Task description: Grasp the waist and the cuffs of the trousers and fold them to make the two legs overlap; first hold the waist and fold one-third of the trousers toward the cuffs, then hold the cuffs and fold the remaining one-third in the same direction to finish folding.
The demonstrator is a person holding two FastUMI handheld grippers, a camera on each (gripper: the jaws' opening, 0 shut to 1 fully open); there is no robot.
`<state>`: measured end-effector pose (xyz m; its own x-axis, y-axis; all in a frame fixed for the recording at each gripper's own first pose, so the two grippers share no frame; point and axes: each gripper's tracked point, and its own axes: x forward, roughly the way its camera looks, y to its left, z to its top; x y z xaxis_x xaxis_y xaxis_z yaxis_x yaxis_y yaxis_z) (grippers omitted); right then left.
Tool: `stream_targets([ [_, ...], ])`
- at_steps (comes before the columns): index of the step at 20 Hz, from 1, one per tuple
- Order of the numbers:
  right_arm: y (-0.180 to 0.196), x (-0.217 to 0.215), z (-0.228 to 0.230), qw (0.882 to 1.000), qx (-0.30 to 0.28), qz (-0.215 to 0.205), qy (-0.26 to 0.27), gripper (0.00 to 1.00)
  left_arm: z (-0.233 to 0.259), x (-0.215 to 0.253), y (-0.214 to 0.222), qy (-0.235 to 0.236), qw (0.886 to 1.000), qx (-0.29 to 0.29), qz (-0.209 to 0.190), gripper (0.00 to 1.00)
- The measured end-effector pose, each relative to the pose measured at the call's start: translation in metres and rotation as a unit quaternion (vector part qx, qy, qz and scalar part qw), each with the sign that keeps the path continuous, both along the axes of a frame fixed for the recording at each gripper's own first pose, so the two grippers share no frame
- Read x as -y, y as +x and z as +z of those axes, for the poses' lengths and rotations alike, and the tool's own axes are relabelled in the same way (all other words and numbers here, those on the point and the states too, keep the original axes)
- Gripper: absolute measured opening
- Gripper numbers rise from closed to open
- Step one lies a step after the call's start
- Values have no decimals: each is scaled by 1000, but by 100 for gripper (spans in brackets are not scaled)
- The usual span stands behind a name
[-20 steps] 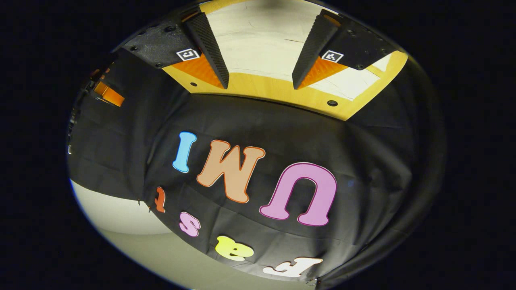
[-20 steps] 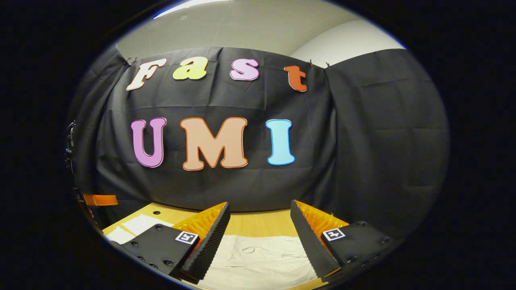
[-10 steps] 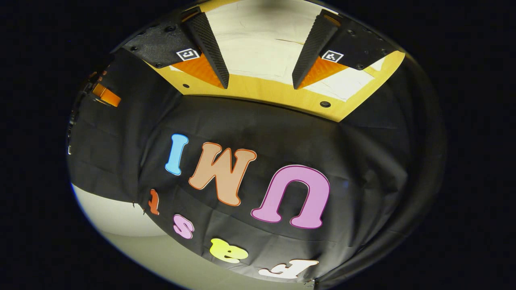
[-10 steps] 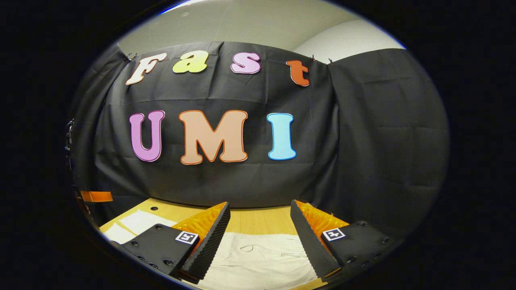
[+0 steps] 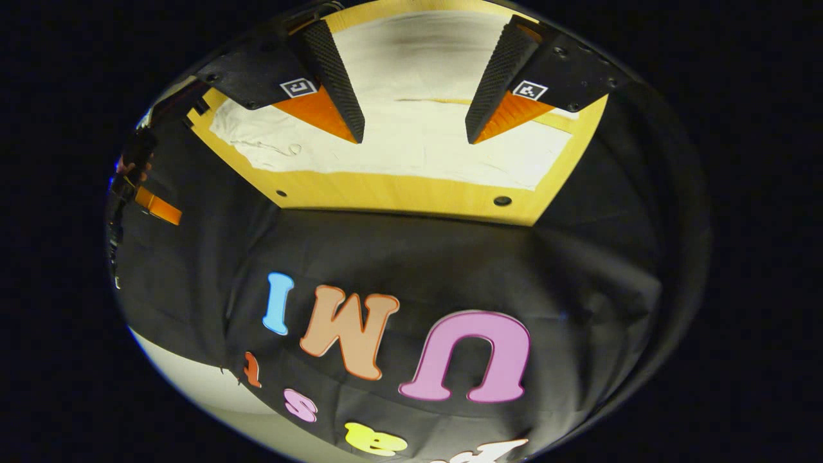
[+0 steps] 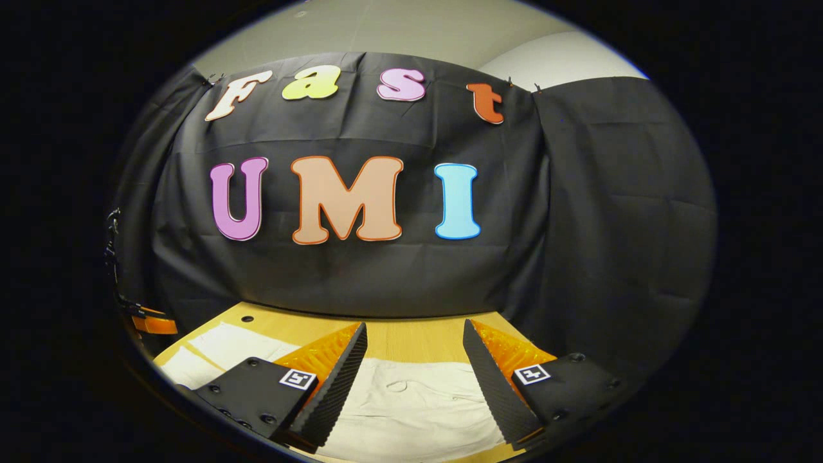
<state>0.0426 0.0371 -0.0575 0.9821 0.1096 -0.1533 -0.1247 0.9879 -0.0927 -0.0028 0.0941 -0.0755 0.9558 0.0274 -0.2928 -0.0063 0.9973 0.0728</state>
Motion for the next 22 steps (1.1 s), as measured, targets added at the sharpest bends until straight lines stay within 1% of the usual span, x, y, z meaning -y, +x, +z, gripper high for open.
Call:
stream_targets([
  [1,-2,-2,-1,1000,-3,1,-2,96,-7,0,-6,-1,1000,-17,-12,94],
  [2,-3,-1,-3,1000,-5,1,-6,96,-13,-2,-9,9,999,-34,-23,94],
  [4,-7,-2,-7,1000,-8,-1,-13,95,-32,-8,-16,41,995,-74,-48,94],
  [5,-8,-3,-8,1000,-10,-1,-16,95,-42,-10,-23,48,992,-97,-61,94],
  [7,-14,-4,-13,1000,-15,-1,-23,95,-58,-8,-35,46,985,-139,-89,94],
  [9,-19,-5,-16,999,-21,0,-28,96,-75,-12,-49,65,976,-170,-115,94],
  [11,-24,-7,-20,999,-26,4,-31,97,-96,-23,-61,99,963,-211,-133,94],
  [14,-32,-5,-24,999,-30,1,-38,98,-123,-42,-83,138,940,-270,-159,93],
  [18,-39,0,-33,999,-40,-6,-31,97,-153,-69,-110,182,905,-339,-180,93],
  [20,-42,3,-36,998,-43,-8,-35,98,-163,-81,-120,195,892,-362,-191,93],
  [22,-45,8,-38,998,-46,-10,-39,98,-172,-92,-132,208,873,-392,-204,92],
])
